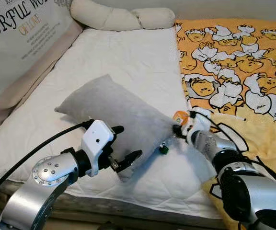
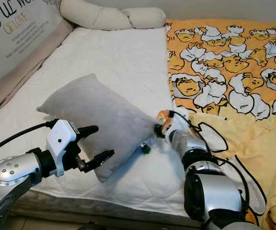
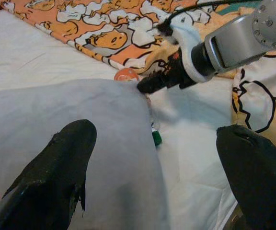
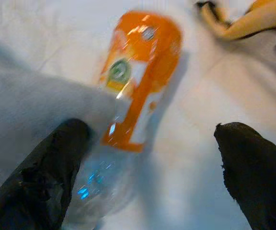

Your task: Clean up the room

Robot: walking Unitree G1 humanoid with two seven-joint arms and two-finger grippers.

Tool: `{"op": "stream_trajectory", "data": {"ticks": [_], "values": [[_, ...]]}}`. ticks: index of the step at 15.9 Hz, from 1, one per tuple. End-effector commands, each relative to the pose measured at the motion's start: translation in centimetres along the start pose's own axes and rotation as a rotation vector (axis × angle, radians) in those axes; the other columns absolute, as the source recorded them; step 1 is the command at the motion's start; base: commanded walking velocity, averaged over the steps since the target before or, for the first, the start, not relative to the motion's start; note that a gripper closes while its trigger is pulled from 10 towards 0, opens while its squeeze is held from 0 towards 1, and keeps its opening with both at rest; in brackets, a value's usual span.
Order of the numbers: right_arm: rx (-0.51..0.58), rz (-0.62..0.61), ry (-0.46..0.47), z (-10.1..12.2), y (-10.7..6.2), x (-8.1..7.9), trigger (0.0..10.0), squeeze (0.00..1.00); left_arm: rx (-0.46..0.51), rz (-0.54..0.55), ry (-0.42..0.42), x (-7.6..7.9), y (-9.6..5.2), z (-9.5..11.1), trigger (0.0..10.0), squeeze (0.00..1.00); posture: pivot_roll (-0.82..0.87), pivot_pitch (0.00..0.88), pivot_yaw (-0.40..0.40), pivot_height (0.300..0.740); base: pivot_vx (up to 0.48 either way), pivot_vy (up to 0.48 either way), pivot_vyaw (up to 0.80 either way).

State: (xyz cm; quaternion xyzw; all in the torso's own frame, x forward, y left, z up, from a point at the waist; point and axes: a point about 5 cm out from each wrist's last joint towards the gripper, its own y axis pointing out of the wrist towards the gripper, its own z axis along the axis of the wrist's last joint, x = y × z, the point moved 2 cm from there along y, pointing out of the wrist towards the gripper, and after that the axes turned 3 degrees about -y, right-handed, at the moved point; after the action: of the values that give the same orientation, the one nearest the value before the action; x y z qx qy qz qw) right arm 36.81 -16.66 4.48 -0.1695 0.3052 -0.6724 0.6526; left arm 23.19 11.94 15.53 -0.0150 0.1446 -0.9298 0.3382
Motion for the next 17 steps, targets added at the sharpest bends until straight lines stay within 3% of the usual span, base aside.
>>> {"op": "stream_trajectory", "data": {"ticks": [1,7,9,17], "values": [[0.022,-0.021,0.012,0.6,-0.1,0.6,10.0,0.00,-0.001,0.000,0.023,0.1,-0.1,0.4,10.0,0.00,0.11,0.048,0.060,0.740,0.000,0.000,0.00],[-0.023,0.048,0.055,0.5,-0.6,2.1,10.0,0.00,-0.003,-0.011,0.025,0.1,0.0,0.6,10.0,0.00,0.10,0.040,0.058,0.740,0.000,0.000,0.00],[-0.042,0.048,0.026,0.1,-0.7,2.7,10.0,0.00,-0.005,-0.029,0.019,0.2,0.0,0.6,10.0,0.00,0.10,0.042,0.055,0.740,0.000,0.000,0.00],[-0.139,0.077,-0.042,-1.7,-0.5,1.4,10.0,0.00,-0.003,-0.067,0.004,0.2,0.2,0.9,10.0,0.00,0.10,0.058,0.046,0.740,0.000,0.000,0.00]]}}
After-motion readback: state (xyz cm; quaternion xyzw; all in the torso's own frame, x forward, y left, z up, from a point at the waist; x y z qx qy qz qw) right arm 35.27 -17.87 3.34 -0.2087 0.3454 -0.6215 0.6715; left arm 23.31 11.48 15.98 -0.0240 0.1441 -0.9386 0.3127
